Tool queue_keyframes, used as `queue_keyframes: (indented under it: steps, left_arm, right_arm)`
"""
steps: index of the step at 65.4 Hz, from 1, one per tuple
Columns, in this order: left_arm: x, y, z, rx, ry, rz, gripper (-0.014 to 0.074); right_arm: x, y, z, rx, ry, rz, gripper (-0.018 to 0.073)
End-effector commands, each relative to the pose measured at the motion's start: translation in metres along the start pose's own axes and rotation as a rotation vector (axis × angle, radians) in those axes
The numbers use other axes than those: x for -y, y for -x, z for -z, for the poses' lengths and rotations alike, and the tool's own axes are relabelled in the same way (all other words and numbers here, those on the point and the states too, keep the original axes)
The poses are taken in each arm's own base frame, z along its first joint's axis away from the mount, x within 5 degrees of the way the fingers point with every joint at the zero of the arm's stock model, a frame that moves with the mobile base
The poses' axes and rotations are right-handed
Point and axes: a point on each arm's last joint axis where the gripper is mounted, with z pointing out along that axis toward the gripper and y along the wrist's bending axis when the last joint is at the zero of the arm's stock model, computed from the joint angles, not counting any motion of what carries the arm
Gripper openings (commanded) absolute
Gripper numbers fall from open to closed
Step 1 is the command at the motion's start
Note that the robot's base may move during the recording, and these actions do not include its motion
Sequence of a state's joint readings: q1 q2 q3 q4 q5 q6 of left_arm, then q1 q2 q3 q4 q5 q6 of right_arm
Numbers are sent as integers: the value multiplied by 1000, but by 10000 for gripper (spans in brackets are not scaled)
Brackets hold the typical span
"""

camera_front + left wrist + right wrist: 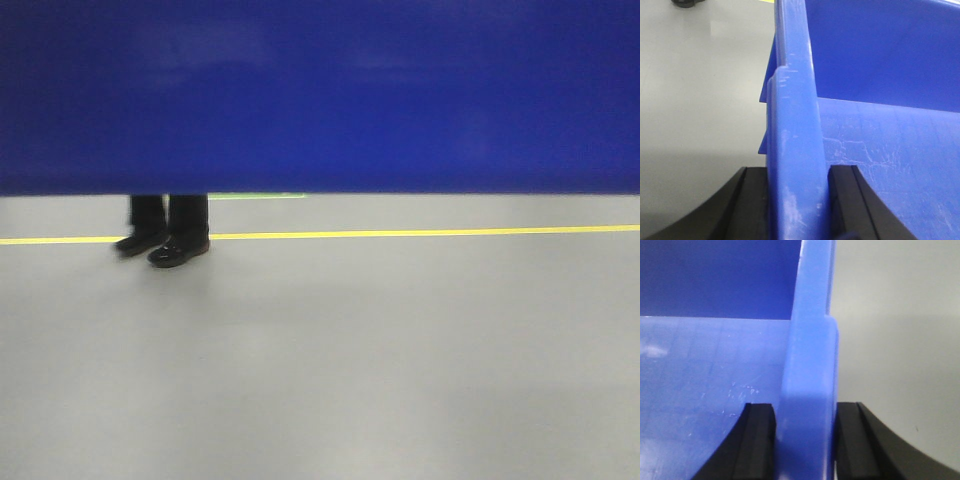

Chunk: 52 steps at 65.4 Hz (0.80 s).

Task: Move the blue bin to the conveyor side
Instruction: 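Hold the blue bin with both grippers while the base drives away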

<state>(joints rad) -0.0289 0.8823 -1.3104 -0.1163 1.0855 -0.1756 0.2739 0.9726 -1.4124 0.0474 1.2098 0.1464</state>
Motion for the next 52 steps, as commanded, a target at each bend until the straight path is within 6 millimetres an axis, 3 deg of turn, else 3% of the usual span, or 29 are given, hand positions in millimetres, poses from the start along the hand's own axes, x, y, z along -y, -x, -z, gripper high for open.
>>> queue_keyframes:
  steps: [1, 52]
  left_arm:
    - [1, 11, 12, 150, 2, -36, -19]
    - [1, 11, 14, 154, 2, -37, -19]
  right_arm:
    - [4, 10, 11, 133, -41, 41, -78]
    - [4, 10, 11, 135, -41, 41, -78]
